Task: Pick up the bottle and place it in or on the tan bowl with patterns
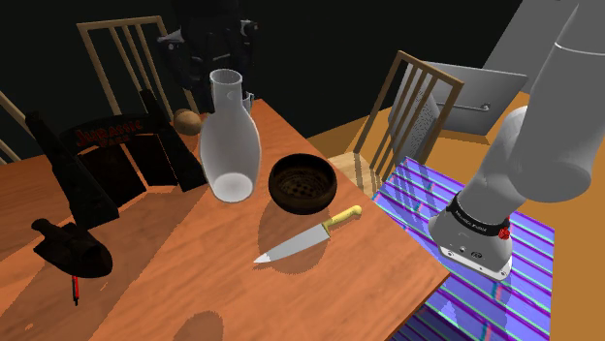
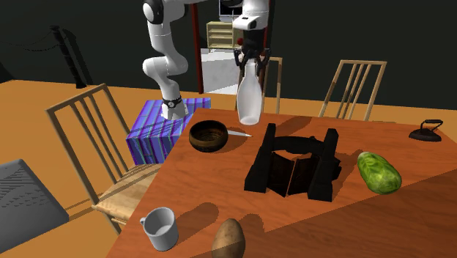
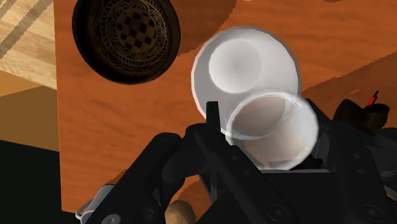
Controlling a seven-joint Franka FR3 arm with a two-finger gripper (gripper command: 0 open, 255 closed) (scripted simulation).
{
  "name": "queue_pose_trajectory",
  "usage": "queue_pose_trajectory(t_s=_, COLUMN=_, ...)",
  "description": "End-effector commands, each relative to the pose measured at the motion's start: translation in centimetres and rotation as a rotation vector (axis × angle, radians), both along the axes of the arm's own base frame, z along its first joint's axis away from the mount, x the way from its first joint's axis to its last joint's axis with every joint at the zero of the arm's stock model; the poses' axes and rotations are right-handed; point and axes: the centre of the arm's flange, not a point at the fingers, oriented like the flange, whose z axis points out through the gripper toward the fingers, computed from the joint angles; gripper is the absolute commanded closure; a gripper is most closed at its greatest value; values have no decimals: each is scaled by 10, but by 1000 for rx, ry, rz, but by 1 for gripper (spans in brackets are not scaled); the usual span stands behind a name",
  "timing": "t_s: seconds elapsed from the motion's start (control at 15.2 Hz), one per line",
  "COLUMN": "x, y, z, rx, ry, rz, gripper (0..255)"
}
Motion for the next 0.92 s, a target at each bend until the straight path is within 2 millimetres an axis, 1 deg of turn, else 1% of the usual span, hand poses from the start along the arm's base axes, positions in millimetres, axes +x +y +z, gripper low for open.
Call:
queue_pose_trajectory(t_s=0.0, x=-1, y=0, z=8, rx=0, ry=0, rz=0, gripper=255)
queue_pose_trajectory(t_s=0.86, x=-23, y=-151, z=86, rx=0, ry=0, rz=0, gripper=255)
